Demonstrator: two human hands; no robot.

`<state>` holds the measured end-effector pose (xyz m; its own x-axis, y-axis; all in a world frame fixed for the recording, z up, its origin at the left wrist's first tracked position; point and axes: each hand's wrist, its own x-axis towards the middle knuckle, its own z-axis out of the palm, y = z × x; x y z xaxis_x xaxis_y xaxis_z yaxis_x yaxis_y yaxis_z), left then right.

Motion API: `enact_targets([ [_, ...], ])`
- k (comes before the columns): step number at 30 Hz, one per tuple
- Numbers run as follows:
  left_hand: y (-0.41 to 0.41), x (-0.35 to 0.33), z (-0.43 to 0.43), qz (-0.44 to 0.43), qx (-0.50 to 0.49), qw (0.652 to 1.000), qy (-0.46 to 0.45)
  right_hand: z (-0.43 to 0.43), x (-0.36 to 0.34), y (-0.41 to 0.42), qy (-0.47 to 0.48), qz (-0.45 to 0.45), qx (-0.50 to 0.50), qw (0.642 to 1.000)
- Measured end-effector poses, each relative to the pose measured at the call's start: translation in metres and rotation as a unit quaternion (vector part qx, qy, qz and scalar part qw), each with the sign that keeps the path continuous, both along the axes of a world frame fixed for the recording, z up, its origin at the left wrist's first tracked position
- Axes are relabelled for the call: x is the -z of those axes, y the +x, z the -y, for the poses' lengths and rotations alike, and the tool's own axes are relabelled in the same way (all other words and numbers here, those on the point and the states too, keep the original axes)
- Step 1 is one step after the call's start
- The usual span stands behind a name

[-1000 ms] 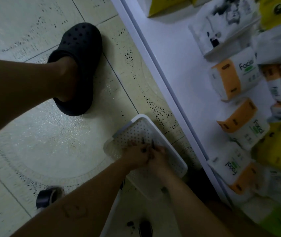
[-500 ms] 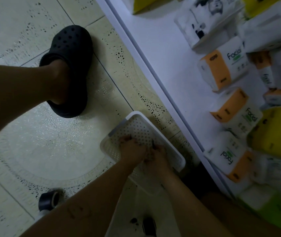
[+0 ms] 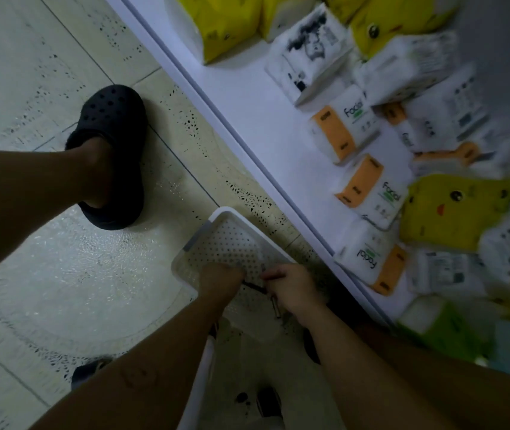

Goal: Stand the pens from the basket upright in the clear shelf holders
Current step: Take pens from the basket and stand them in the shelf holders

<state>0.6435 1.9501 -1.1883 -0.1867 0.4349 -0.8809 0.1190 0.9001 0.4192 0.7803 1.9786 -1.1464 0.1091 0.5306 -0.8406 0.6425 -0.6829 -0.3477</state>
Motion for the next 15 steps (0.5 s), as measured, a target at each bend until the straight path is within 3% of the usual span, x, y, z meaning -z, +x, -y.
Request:
enact_targets([
  [5,-0.006,-0.032,-0.008,-0.035,0.054,0.995,0.071,0.013,-0.029,-0.005,0.022,-0.048,0.092,0.994],
  [9,-0.017,-0.064,-0.016,-0.074,0.085,0.979,0.168,0.020,-0.054,-0.010,0.070,-0.071,0.089,0.991],
  [15,-0.033,-0.128,-0.029,-0.012,0.142,0.951,0.276,0.013,-0.105,-0.009,0.183,-0.065,0.063,0.979],
])
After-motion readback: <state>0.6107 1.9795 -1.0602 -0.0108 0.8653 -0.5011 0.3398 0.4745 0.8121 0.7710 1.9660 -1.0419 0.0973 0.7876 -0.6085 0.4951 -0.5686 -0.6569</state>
